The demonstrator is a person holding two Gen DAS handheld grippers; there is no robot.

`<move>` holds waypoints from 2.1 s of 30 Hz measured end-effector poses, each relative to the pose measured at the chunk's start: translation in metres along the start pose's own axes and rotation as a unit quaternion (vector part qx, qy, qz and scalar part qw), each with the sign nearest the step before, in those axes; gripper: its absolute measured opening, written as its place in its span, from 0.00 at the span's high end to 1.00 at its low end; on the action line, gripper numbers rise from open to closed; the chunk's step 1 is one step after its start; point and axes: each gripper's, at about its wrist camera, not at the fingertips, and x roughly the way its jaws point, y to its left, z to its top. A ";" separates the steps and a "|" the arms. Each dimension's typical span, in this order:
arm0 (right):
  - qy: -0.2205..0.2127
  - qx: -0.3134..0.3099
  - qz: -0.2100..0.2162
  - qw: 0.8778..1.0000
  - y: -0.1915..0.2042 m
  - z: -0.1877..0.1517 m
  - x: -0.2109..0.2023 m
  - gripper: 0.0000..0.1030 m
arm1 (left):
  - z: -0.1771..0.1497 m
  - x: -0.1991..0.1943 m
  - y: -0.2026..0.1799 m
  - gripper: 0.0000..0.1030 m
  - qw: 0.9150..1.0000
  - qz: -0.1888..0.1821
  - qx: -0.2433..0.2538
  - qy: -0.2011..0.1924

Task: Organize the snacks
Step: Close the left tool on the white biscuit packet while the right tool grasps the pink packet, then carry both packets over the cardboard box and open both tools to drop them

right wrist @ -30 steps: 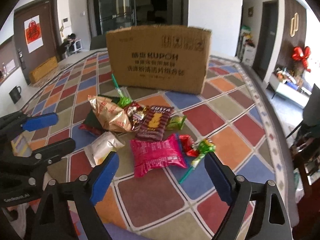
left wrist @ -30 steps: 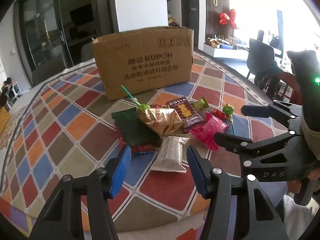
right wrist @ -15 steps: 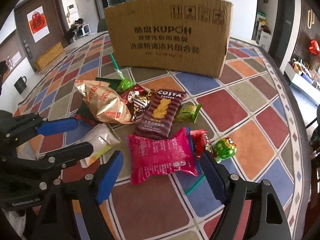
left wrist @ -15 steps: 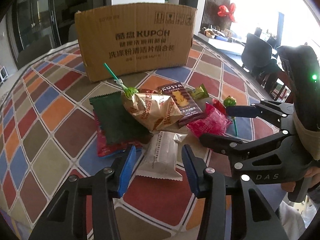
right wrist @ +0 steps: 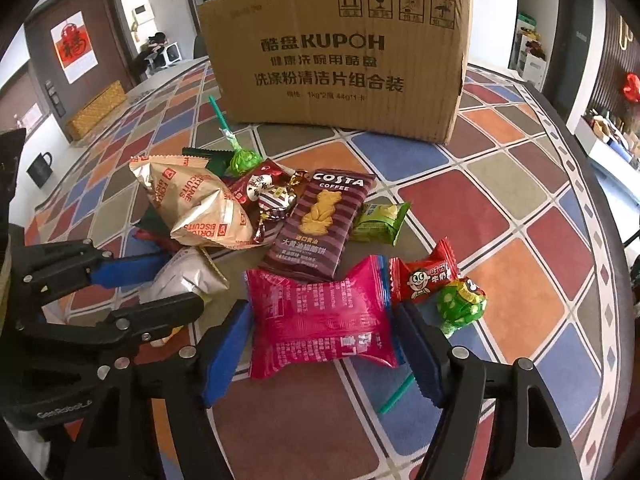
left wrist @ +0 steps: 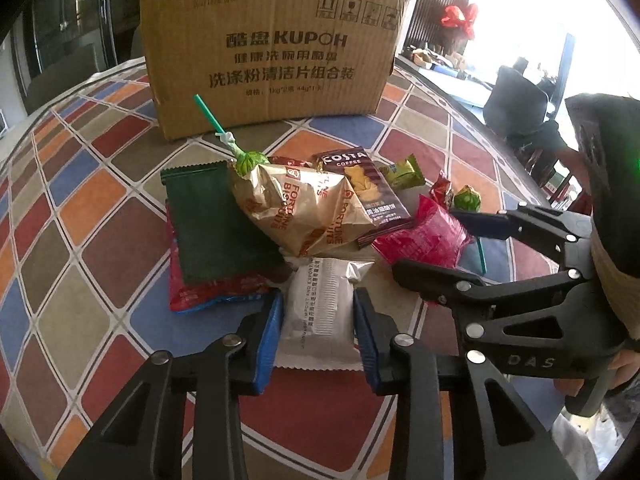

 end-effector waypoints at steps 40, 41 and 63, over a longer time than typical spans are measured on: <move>-0.135 0.035 0.003 0.990 0.019 0.024 -0.087 0.51 | 0.034 -0.108 -0.001 0.70 0.986 0.034 -0.009 -0.162; -0.140 0.035 0.002 0.990 0.019 0.029 -0.089 0.51 | 0.039 -0.111 0.000 0.70 0.985 0.036 -0.009 -0.168; -0.229 0.045 -0.020 0.972 -0.005 0.147 -0.118 0.51 | 0.159 -0.129 0.025 0.70 0.973 0.070 0.015 -0.219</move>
